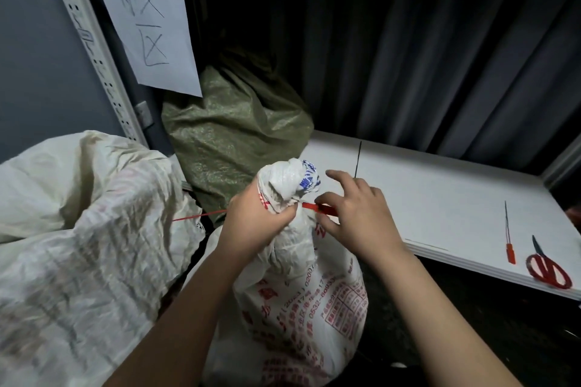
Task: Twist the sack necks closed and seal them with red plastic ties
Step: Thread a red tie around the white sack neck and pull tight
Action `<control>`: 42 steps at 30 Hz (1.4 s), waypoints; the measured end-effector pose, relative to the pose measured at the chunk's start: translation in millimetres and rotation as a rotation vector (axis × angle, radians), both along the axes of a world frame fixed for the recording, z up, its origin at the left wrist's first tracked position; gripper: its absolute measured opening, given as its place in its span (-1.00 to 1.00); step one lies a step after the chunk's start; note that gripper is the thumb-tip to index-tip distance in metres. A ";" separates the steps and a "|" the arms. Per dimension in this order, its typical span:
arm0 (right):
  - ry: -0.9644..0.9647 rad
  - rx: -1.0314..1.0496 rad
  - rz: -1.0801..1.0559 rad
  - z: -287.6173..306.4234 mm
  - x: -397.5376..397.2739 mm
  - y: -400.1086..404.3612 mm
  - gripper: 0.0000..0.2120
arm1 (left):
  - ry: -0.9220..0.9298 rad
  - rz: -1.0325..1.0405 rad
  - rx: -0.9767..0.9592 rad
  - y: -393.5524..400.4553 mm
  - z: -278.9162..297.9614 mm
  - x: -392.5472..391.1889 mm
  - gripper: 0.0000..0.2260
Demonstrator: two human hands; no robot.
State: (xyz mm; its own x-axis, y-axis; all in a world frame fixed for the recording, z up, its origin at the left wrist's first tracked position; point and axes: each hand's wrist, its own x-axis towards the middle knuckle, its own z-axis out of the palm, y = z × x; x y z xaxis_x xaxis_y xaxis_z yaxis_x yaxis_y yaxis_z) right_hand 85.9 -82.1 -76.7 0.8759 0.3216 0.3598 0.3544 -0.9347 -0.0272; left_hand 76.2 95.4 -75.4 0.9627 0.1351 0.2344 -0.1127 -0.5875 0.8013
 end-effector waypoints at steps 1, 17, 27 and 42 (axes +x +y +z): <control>-0.047 0.010 0.023 -5.4 1.3 1.3 -0.76 | 0.002 -0.005 0.006 -0.2 -0.5 1.1 -0.55; -0.032 0.078 0.082 -10.9 12.3 11.3 -0.84 | 0.052 -0.029 -0.003 5.1 1.8 0.5 -0.54; 0.229 0.484 -0.180 3.2 -5.1 30.7 -0.81 | 0.032 0.096 0.372 -2.4 5.9 1.5 -0.54; 0.249 0.670 -0.250 0.7 -22.1 49.3 -0.80 | 0.082 0.249 0.821 2.4 -4.1 18.7 -0.16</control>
State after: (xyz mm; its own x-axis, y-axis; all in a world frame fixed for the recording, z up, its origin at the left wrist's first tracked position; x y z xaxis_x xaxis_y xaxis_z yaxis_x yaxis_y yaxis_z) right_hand 63.8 -32.8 -76.1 0.9749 -0.1154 0.1906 0.0430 -0.7421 -0.6690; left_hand 94.9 97.8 -79.5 0.9456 0.1630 0.2816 0.1363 -0.9843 0.1118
